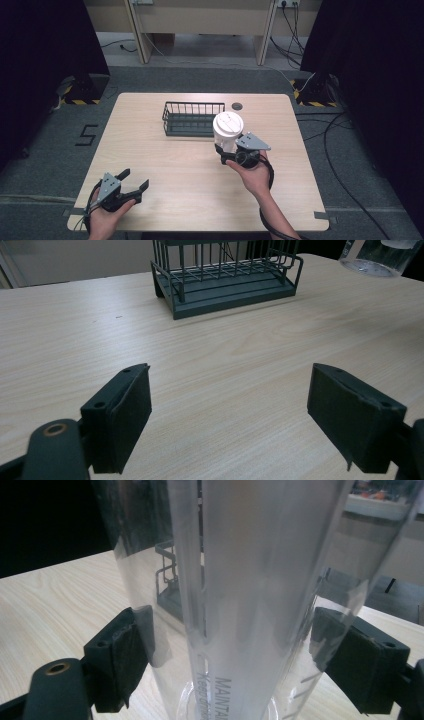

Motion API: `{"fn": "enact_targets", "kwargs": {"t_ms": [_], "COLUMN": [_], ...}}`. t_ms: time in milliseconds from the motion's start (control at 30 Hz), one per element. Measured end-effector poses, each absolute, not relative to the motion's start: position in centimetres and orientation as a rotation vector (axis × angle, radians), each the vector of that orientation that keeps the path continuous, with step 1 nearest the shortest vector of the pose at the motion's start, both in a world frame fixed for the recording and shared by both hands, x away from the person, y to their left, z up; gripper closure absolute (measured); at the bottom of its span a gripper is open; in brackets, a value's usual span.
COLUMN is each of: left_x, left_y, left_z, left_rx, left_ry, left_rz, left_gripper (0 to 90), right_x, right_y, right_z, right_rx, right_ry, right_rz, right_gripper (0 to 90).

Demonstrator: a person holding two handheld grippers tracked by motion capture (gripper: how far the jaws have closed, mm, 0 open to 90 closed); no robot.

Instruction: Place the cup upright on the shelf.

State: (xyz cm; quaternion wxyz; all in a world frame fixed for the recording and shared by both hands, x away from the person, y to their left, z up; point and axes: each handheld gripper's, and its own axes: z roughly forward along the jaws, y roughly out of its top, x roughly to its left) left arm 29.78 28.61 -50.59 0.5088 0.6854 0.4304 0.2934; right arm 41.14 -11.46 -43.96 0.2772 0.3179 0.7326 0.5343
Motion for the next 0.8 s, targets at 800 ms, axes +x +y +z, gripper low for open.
{"fn": "enact_targets", "kwargs": {"t_ms": [800], "left_x": [29.7], "left_y": [28.7], "left_z": [-50.5], "left_rx": [1.647], "left_ry": [1.034], "left_rz": [0.706], "left_gripper": [17.3], "right_x": [42.2], "right_y": [-10.3], "right_z": [-43.1], "right_rx": [0.844], "right_ry": [1.957], "right_rz": [1.448], "right_gripper": [18.5]}}
